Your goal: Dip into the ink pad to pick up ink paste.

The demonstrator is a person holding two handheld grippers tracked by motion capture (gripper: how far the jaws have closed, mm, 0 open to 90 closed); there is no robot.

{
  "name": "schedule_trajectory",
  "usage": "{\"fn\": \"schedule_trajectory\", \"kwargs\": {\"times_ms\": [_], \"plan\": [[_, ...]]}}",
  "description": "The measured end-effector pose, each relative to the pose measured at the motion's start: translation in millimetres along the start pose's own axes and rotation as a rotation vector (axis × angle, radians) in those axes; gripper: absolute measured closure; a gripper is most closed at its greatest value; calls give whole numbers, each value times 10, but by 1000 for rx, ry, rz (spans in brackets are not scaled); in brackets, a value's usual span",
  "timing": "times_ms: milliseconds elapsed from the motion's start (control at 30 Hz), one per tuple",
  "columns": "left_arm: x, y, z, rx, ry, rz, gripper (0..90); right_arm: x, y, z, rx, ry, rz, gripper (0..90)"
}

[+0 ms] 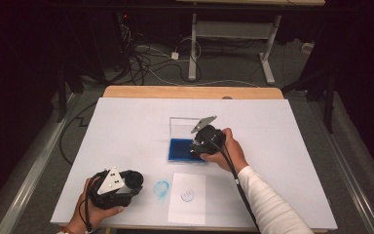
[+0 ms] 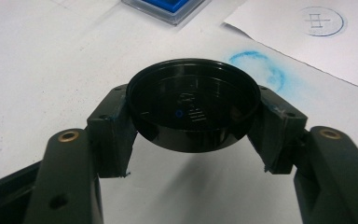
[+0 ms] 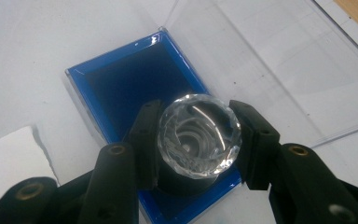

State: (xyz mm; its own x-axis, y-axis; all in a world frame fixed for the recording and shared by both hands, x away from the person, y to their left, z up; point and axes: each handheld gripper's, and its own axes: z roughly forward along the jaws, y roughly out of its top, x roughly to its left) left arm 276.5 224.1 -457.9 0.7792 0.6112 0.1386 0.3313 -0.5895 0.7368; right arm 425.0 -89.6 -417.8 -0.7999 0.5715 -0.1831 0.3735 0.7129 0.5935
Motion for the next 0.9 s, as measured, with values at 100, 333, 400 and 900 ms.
{"fn": "schedule_trajectory", "kwargs": {"times_ms": [100, 333, 400, 900], "plan": [[2, -1, -2, 0, 1, 0, 367, -24, -14, 2, -10, 10, 15, 574], [4, -5, -3, 3, -1, 1, 367, -58, -41, 1, -23, 27, 54, 574], [0, -5, -2, 4, -1, 2, 367, -31, -37, 2, -22, 16, 42, 573], [6, 4, -12, -1, -1, -2, 367, -41, 3, -21, 4, 8, 37, 574]]}}
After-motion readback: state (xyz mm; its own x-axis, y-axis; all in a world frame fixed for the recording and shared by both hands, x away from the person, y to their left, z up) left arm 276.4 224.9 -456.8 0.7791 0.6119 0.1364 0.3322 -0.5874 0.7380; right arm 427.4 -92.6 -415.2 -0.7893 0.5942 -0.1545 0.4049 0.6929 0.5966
